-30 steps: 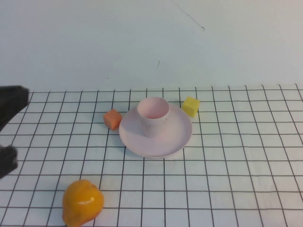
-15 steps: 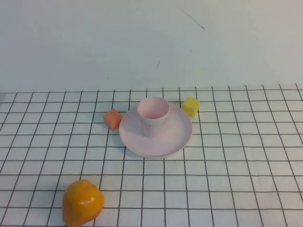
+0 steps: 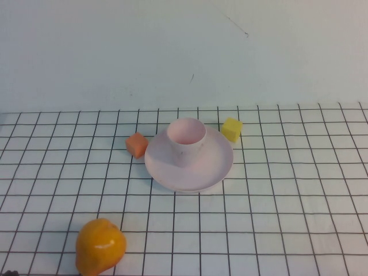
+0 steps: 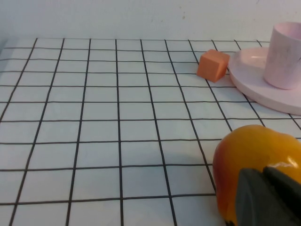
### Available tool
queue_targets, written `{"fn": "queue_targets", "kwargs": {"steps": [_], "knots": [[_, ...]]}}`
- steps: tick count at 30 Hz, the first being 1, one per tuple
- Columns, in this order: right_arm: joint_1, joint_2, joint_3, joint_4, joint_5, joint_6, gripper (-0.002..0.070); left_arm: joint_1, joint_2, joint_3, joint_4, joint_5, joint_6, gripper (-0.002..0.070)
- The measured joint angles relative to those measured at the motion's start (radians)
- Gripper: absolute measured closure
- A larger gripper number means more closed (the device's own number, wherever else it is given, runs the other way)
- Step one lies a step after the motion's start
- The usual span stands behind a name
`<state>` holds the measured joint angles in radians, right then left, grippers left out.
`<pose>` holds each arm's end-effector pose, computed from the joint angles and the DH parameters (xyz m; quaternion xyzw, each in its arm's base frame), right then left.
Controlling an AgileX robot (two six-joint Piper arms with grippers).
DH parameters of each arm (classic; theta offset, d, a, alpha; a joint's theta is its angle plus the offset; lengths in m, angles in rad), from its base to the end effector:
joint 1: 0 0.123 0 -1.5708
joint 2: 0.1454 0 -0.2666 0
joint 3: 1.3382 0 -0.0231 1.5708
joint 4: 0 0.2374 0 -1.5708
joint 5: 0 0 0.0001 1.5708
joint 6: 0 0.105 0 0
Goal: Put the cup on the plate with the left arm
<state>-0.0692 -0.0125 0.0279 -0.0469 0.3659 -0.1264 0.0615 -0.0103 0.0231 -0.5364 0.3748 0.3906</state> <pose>0.0710 -0.0067 0.1679 -0.0355 0.8022 -0.0779 0.5909 0.0718 -0.0153 0.1738 -0.0119 0.7888 -0.0905 0.6079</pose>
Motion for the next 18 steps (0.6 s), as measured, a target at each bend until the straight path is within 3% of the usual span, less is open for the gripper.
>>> {"fn": "queue_targets", "kwargs": {"steps": [8, 14, 18], "knots": [[0.0, 0.0, 0.0, 0.0, 0.0, 0.0, 0.0678, 0.0, 0.0, 0.0, 0.026, -0.006, 0.0, 0.0676], [0.0, 0.0, 0.0, 0.0, 0.0, 0.0, 0.0678, 0.0, 0.0, 0.0, 0.261, -0.042, -0.048, 0.0676], [0.0, 0.0, 0.0, 0.0, 0.0, 0.0, 0.0678, -0.01, -0.002, 0.0, 0.323, -0.043, -0.158, 0.0676]]}}
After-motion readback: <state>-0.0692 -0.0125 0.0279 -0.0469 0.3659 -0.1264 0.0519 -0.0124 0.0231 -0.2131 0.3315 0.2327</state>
